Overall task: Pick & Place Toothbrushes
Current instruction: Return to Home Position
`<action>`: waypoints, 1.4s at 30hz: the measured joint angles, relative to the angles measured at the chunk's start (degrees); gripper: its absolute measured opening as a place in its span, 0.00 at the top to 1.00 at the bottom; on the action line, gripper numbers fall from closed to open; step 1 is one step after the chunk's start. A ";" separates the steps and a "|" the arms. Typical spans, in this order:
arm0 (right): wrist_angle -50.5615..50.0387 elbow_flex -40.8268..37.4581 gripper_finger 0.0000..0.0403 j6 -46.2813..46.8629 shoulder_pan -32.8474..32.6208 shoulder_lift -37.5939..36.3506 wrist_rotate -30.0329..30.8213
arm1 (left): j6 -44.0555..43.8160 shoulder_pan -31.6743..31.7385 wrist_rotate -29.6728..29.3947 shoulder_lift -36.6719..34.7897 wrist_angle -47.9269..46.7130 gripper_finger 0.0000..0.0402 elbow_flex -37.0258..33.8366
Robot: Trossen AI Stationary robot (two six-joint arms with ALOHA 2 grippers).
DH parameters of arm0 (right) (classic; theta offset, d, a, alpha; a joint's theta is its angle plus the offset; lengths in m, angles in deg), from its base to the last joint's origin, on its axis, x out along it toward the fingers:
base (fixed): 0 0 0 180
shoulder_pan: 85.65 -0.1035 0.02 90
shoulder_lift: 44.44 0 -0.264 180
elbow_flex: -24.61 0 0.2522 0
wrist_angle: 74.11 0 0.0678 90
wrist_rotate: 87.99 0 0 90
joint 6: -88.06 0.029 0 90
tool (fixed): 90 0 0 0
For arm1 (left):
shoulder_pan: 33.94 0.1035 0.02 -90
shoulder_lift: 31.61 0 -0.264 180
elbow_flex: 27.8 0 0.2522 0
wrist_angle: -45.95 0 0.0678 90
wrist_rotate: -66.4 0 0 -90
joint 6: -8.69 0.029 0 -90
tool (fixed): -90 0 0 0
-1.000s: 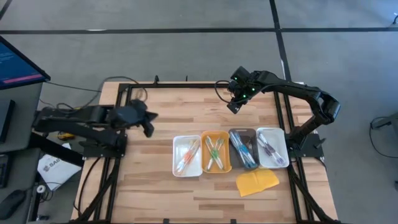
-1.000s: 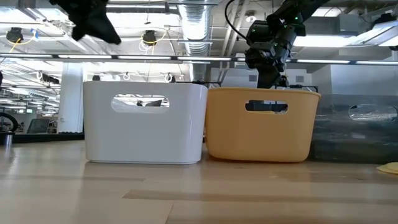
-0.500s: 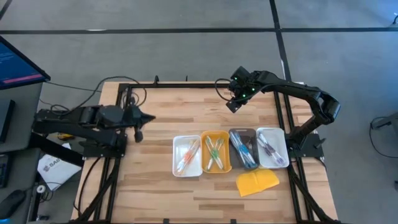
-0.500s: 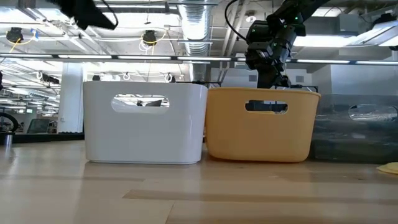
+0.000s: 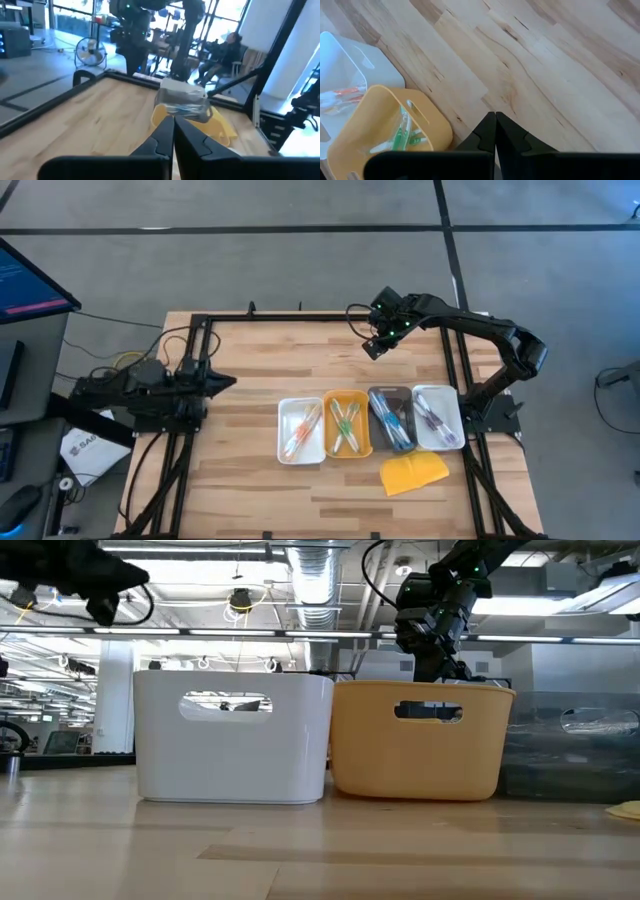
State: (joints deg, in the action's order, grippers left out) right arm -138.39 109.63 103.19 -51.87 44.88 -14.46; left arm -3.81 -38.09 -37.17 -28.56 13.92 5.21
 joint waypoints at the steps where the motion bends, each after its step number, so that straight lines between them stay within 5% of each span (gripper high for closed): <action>1: 0.00 0.00 1.00 0.18 0.00 0.00 0.00 | -0.23 0.02 0.27 -2.06 -0.40 0.99 -0.92; 9: -1.32 0.00 1.00 -0.02 -0.21 -0.02 -1.00 | -4.08 -0.07 4.98 -1.64 -4.38 0.99 -4.76; 21: 0.03 0.00 1.00 -5.07 -3.29 -0.02 -1.95 | -3.65 -0.07 7.54 -3.04 10.82 0.99 -15.07; 32: 0.16 0.00 1.00 -5.09 -5.68 -0.02 -1.53 | 0.08 0.04 6.54 2.08 12.32 0.99 -16.02; 42: 18.88 -2.97 1.00 -6.12 -7.24 -5.89 -1.53 | 0.14 0.04 6.53 7.90 12.76 0.99 -16.09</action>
State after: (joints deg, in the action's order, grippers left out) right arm -119.52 106.66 97.08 -59.12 38.99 -15.99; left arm -3.67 -38.04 -30.64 -20.66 26.68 -10.88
